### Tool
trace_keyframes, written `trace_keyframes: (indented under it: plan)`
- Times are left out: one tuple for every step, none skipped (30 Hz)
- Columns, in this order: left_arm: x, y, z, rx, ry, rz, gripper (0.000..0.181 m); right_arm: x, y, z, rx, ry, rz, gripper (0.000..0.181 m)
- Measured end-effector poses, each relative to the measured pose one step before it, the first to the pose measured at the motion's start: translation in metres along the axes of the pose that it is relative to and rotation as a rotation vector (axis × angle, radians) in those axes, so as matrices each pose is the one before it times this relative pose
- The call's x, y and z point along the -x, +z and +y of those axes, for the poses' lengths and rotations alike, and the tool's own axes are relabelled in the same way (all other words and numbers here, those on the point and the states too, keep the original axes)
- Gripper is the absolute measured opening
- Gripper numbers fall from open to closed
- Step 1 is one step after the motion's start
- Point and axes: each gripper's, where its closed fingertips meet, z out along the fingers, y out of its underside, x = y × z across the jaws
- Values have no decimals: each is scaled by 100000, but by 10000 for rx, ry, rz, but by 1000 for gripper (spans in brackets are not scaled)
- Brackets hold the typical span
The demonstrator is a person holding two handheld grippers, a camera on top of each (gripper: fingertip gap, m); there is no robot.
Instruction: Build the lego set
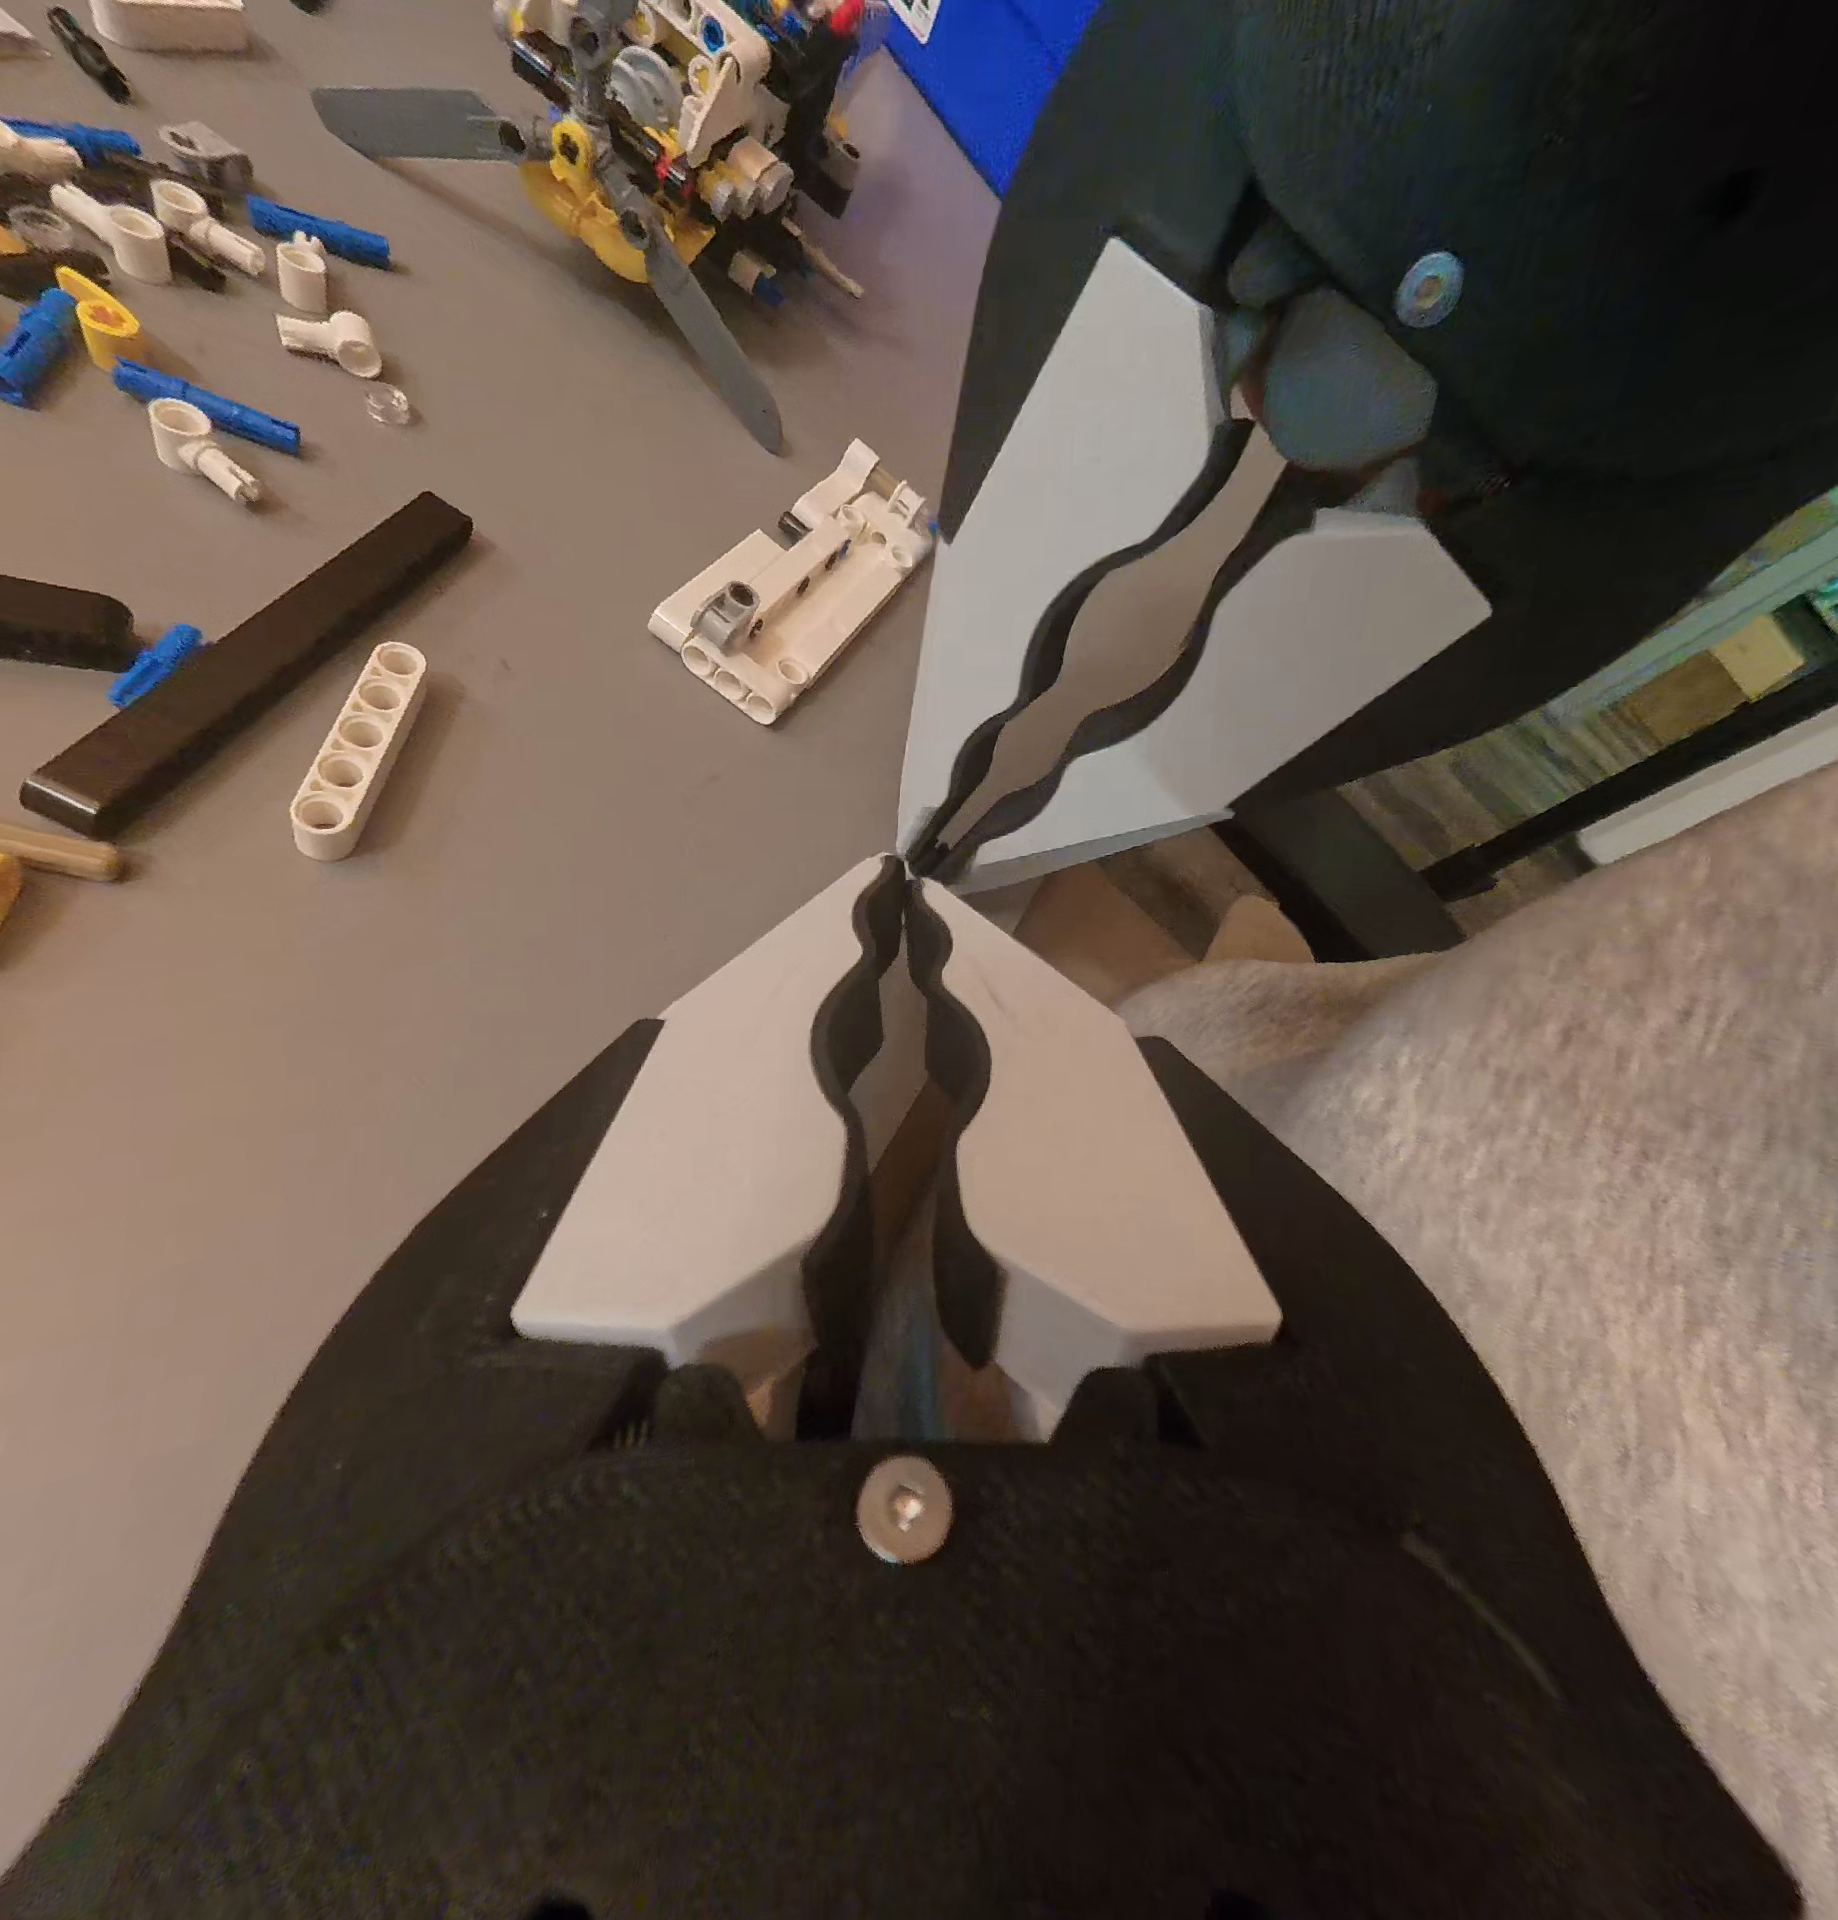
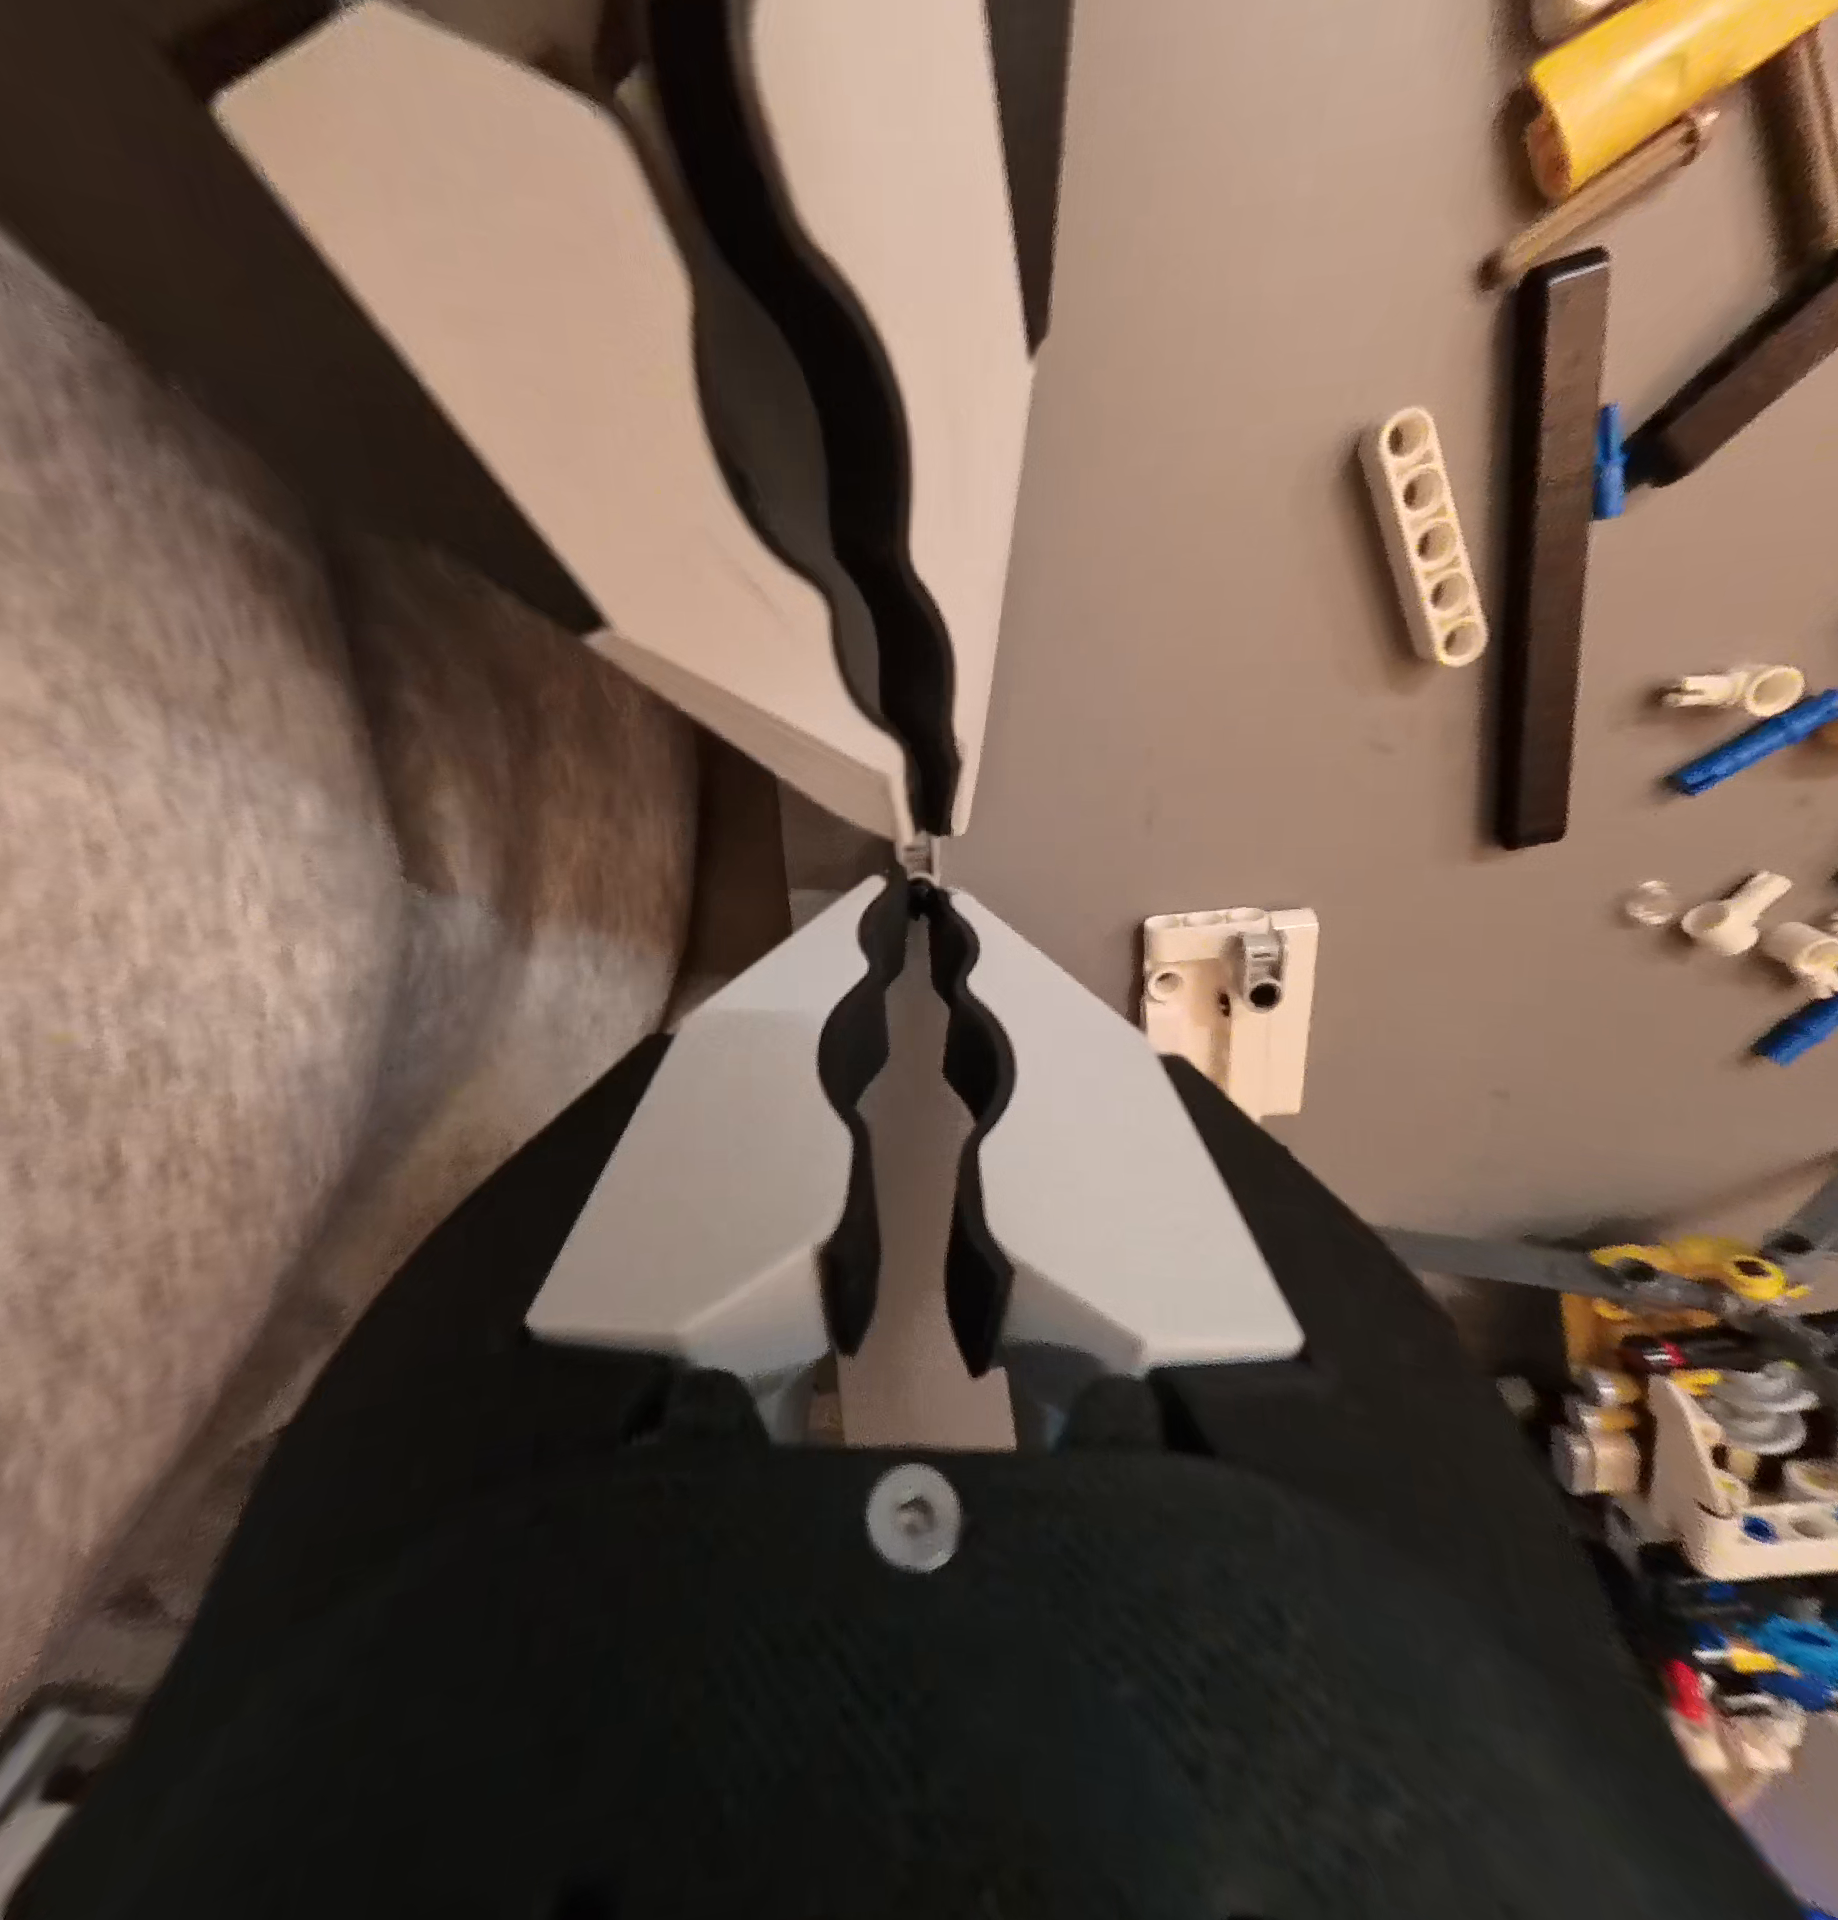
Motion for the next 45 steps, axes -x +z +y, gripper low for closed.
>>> trace_keyframes:
  plan:
    - [15,-50,-77,-63,-147,128,0,9,-17,21,31,57,-83,3]
    - [-51,-40,-74,-56,-72,149,0,0,-27,-33,-78,147,-150,3]
    - [-89,-54,-58,-56,-67,164,0,-45,-48,-56,-173,37,-55,3]
    - [-84,-69,-83,-79,-114,192,2,-51,-26,-33,-184,-135,76,3]
    - [23,-125,-166,-139,-134,129,4,53,-38,-19,-160,-274,111,3]
    - [78,-160,-190,-153,-76,95,6,120,-71,-63,-198,-291,115,3]
    - [94,-134,-198,-159,-18,59,7,130,-116,-114,-252,-178,124,3]
    - [5,-93,-116,-88,22,59,9,60,-171,-103,-270,-52,148,3]
    - [-171,-19,-22,-12,66,109,13,-116,-223,-94,-267,25,228,3]
    - [-205,50,40,23,101,79,16,-215,-277,-85,-285,53,251,3]
    - [-225,134,135,82,140,56,16,-158,-328,-131,-331,61,195,3]
    - [-301,194,146,94,174,54,17,-69,-352,-235,-413,45,140,3]
    - [-293,239,106,67,237,12,19,30,-393,-359,-505,15,108,3]
    - [-210,227,80,58,272,-78,20,-14,-363,-388,-517,32,159,3]
    - [-205,228,88,61,304,-92,20,-31,-321,-305,-443,74,165,3]
    - [-208,189,46,30,320,-97,20,30,-246,-190,-363,99,89,3]
    - [-123,120,-79,-38,323,-154,20,13,-181,-46,-273,114,83,3]
    - [-18,52,-137,-73,276,-203,20,-29,-122,125,-172,111,88,3]
    - [-11,31,-128,-53,194,-162,20,-50,-78,233,-110,96,91,3]
    - [-7,43,-45,-6,91,-88,20,-123,-76,243,-107,88,126,3]
    - [-44,66,4,1,2,3,20,-56,-79,173,-143,103,80,3]
    - [-45,91,52,7,-88,69,20,49,-94,27,-199,139,-3,3]
    - [-83,94,48,-9,-135,122,19,97,-115,-104,-253,168,-27,3]
    - [-103,64,-62,-75,-132,132,19,69,-111,-179,-267,172,-15,3]
    - [-124,39,-119,-98,-136,130,19,37,-97,-135,-221,152,7,3]
    - [-133,3,-198,-142,-121,114,19,-8,-70,-79,-167,110,39,3]
    - [-22,-9,-211,-166,-84,33,20,-62,-68,-53,-155,68,76,3]
    - [36,-37,-182,-171,-20,-1,20,-97,-61,-102,-183,49,110,3]
    - [60,-46,-181,-184,-14,-5,20,-122,-41,-128,-200,55,133,3]
    - [28,-55,-105,-112,-68,37,22,-112,21,-110,-181,56,144,3]
    - [13,-29,-53,-57,-147,79,23,-88,53,-71,-167,28,151,3]
    - [13,-43,-85,-70,-186,109,25,-102,66,-52,-165,-8,179,3]
    - [51,-75,-119,-92,-225,101,26,-122,67,-46,-163,-23,201,3]
    - [71,-100,-157,-126,-257,88,26,-108,60,-62,-168,-2,190,3]
    - [34,-126,-212,-159,-250,97,27,-99,39,-101,-173,40,181,3]
    - [22,-164,-266,-185,-239,99,27,-131,12,-126,-168,77,197,3]
    - [-16,-193,-336,-218,-223,101,26,-175,-29,-146,-160,106,205,4]
    - [41,-202,-347,-213,-219,65,26,-113,-34,-157,-163,128,152,4]
    - [126,-200,-301,-186,-117,-15,26,-31,-66,-182,-175,151,81,4]
    - [170,-177,-189,-105,-18,-92,26,-89,-101,-206,-183,162,118,4]
    - [111,-101,-54,2,-57,-47,26,-235,-147,-249,-217,113,230,4]
    - [-80,-53,78,76,-165,112,26,-259,-159,-282,-244,20,274,4]
    - [-97,-14,70,41,-389,191,25,-219,-141,-267,-222,-87,281,4]
    - [-77,5,69,-4,-589,253,25,-168,-92,-200,-171,-226,284,3]
    - [-418,-33,-130,-149,-646,508,26,-36,-43,-107,-99,-372,256,3]
